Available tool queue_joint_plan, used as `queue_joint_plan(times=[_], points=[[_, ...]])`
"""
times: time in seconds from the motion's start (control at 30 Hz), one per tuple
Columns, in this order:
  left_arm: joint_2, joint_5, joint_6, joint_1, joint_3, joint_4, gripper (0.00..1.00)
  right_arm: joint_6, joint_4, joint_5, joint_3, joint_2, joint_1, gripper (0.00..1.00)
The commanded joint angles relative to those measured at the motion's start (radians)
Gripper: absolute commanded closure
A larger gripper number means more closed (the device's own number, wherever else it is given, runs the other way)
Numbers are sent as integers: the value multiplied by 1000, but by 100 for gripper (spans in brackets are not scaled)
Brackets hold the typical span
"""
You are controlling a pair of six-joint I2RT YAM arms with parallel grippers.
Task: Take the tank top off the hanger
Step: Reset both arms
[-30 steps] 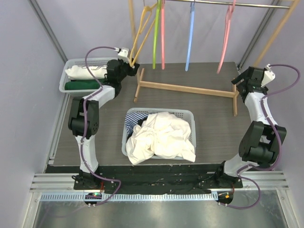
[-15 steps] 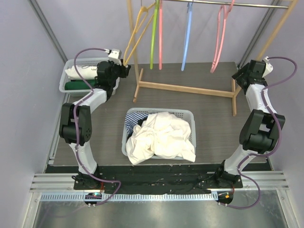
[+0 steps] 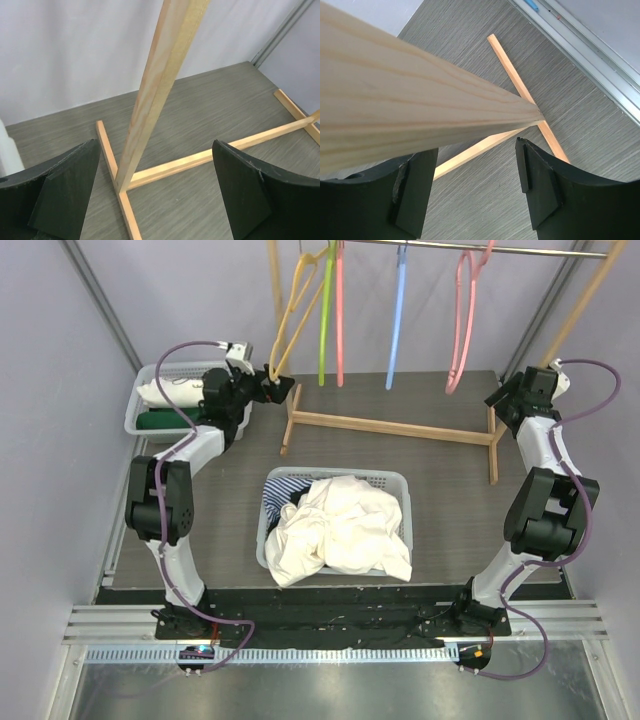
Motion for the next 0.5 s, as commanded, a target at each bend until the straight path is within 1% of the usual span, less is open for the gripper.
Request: queue_joint_plan(times=[0.0,0.07,0.13,0.23,0.3,0.37,0.4,0.43,0.47], points=[[70,-8,-12,-30,81,92,0,-5,54,-19,26,-18,-1,29],[96,-20,26,-56,122,97,0,-3,59,-24,24,-18,1,29],[132,-74,48,-73,170,92,0,-3,61,-28,26,-18,4,30],[159,-166,95,-93,207,72,0,-9,64,-38,26,-23,7,36],[164,-185,134,-96,208,69,0,-11,68,-42,27,-27,12,39],[167,-191,155,-96,208,60,8,-14,68,-44,29,-33,12,40],[169,-195,166,-96,208,60,15,-14,70,-45,29,-35,12,40],[170,-203,166,-95,211,60,32,-11,71,-47,29,-38,12,40],[173,-215,171,-95,214,55,42,-9,74,-51,30,-38,12,41]])
